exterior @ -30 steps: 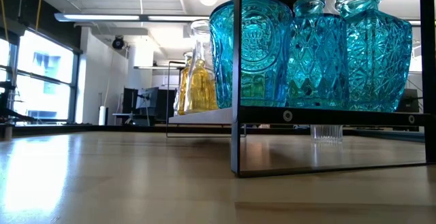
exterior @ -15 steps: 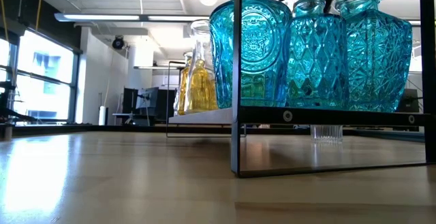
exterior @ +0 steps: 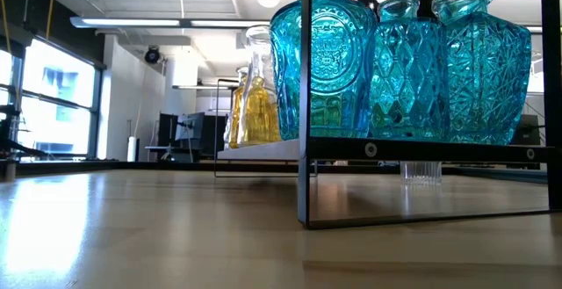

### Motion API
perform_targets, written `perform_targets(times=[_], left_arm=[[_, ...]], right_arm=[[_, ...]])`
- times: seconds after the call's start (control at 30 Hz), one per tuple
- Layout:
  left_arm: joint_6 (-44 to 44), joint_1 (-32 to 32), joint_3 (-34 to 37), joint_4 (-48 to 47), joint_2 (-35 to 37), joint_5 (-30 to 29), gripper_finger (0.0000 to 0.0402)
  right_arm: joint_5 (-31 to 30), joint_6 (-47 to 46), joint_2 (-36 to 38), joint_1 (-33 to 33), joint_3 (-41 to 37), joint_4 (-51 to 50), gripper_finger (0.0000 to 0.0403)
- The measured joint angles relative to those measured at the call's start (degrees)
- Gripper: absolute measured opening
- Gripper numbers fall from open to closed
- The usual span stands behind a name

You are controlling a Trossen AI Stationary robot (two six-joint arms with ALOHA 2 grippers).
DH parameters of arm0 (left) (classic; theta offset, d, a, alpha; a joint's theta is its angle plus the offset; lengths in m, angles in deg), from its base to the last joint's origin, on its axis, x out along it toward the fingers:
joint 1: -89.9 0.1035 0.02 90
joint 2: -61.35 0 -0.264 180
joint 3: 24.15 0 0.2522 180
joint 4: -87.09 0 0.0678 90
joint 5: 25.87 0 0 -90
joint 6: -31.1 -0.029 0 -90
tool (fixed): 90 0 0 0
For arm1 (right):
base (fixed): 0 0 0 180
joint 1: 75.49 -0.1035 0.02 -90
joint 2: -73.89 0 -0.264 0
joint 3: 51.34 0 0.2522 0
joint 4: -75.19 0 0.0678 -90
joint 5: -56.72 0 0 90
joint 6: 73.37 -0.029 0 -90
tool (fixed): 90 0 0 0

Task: Sort vases onto shelf
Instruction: Put the transparent crystal vase on the shelf aligned with the other transparent crystal vases

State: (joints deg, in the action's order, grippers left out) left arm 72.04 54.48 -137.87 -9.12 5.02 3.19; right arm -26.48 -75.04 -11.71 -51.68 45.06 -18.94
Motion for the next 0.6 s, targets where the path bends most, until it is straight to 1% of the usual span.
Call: perform_targets(times=[0.1,0.2,0.3,0.37,0.43,0.6], left_arm=[[2.9,0.0,0.0,-4.0,1.8,-1.9,0.0127],[5.3,0.1,0.0,-6.8,3.7,-2.3,0.0127],[5.4,0.1,0.0,-7.6,5.2,-1.7,0.0127],[4.2,0.1,0.0,-7.6,6.3,0.1,0.0127],[4.0,0.1,0.0,-7.6,7.3,2.1,0.0127],[2.1,0.1,0.0,-7.6,9.2,7.4,0.0127]], right_arm=[[1.0,-0.1,1.4,1.1,-4.1,2.1,0.0],[3.4,-3.4,3.4,1.1,-7.7,4.8,0.0],[5.8,-7.7,5.4,0.1,-10.4,8.5,0.0],[5.5,-10.6,6.4,-1.1,-11.3,11.5,0.0],[3.8,-15.1,6.7,-2.4,-11.3,14.5,0.0],[-0.2,-19.2,6.2,-4.3,-10.7,15.5,0.0001]])
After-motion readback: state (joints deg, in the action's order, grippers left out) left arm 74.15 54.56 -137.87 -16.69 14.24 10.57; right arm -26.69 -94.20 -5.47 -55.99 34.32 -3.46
